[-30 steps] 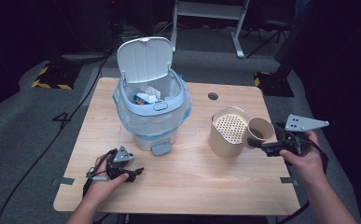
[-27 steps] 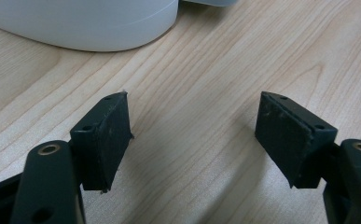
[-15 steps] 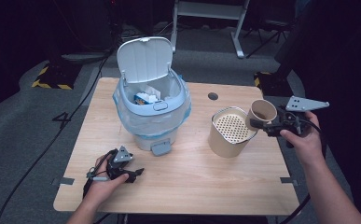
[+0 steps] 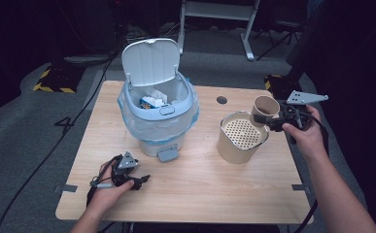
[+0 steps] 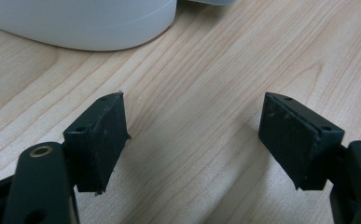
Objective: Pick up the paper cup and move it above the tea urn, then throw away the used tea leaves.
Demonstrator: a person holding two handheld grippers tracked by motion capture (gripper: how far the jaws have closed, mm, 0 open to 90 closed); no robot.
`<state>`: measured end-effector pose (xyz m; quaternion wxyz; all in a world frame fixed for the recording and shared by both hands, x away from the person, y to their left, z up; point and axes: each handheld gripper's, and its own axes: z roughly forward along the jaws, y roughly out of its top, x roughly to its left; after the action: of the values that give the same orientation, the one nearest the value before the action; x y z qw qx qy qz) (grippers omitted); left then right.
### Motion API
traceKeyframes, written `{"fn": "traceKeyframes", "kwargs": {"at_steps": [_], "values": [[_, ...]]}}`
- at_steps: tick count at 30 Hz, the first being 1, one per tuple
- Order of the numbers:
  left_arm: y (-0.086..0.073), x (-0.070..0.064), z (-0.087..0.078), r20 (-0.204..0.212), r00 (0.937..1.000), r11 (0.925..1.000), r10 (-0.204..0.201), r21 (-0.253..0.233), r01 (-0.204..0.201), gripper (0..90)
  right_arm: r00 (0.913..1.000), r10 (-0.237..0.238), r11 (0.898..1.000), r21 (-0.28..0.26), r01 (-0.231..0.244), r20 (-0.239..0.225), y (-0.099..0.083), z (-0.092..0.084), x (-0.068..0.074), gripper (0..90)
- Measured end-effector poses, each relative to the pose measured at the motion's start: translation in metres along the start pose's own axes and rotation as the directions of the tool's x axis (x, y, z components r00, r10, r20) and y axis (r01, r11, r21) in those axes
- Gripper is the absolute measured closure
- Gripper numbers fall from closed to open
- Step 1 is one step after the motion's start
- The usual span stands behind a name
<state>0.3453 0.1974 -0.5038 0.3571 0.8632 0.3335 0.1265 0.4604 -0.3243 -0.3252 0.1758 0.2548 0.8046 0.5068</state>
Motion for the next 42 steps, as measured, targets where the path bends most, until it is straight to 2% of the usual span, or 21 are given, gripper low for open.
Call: {"fn": "traceKeyframes", "kwargs": {"at_steps": [8,20,24,28,31,34,35,36,37,38,39,40,41,42], "values": [[0.000,0.000,0.000,0.001,1.0000,1.0000,0.001,0.000,-0.001,23.8,1.0000,-0.007,1.000,0.029,0.006,0.004,-0.003,0.016,-0.007,27.6],[0.000,0.000,0.000,0.001,1.0000,1.0000,0.003,0.000,-0.003,23.8,1.0000,-0.003,0.999,0.047,0.003,-0.004,-0.007,0.021,-0.005,27.6],[0.000,0.000,0.000,0.000,1.0000,1.0000,0.003,0.000,-0.003,23.8,0.9985,-0.050,0.998,0.048,0.049,0.022,-0.005,0.019,-0.004,27.8],[0.000,0.000,0.000,0.001,1.0000,1.0000,0.003,0.000,-0.003,23.8,0.9890,-0.134,0.989,0.074,0.129,0.062,-0.003,0.017,-0.002,28.4],[0.000,0.000,0.000,0.000,1.0000,1.0000,0.003,0.000,-0.003,23.8,0.9721,-0.219,0.971,0.113,0.209,0.084,-0.002,0.017,0.001,28.7],[0.000,0.000,0.000,0.000,1.0000,1.0000,0.004,0.001,-0.004,23.8,0.9457,-0.307,0.945,0.155,0.290,0.106,0.001,0.016,0.005,28.7],[0.000,0.000,0.000,0.000,1.0000,1.0000,0.004,0.001,-0.004,23.9,0.9457,-0.307,0.945,0.155,0.290,0.106,0.001,0.016,0.005,28.7],[0.000,0.000,0.000,0.001,1.0000,1.0000,0.004,0.001,-0.004,23.8,0.9192,-0.375,0.916,0.198,0.348,0.120,0.004,0.015,0.010,28.7],[0.000,0.000,0.000,0.001,1.0000,1.0000,0.004,0.001,-0.004,23.9,0.9192,-0.375,0.916,0.198,0.348,0.120,0.004,0.015,0.010,28.7],[0.000,0.000,0.000,0.001,1.0000,1.0000,0.004,0.001,-0.004,23.9,0.9099,-0.395,0.907,0.212,0.365,0.125,0.005,0.015,0.012,28.7],[0.000,0.000,0.000,0.001,1.0000,1.0000,0.004,0.001,-0.004,23.8,0.8975,-0.421,0.894,0.229,0.385,0.132,0.006,0.015,0.014,28.7],[0.000,0.000,0.000,0.000,1.0000,1.0000,0.004,0.001,-0.004,23.8,0.8655,-0.481,0.860,0.271,0.433,0.141,0.007,0.015,0.019,28.7],[0.000,0.000,0.000,0.000,1.0000,1.0000,0.004,0.001,-0.004,23.8,0.8455,-0.513,0.839,0.293,0.459,0.147,0.007,0.016,0.021,28.7],[0.000,0.000,0.000,0.001,1.0000,1.0000,0.004,0.001,-0.004,23.8,0.8221,-0.549,0.814,0.321,0.484,0.151,0.007,0.017,0.024,28.8]]}}
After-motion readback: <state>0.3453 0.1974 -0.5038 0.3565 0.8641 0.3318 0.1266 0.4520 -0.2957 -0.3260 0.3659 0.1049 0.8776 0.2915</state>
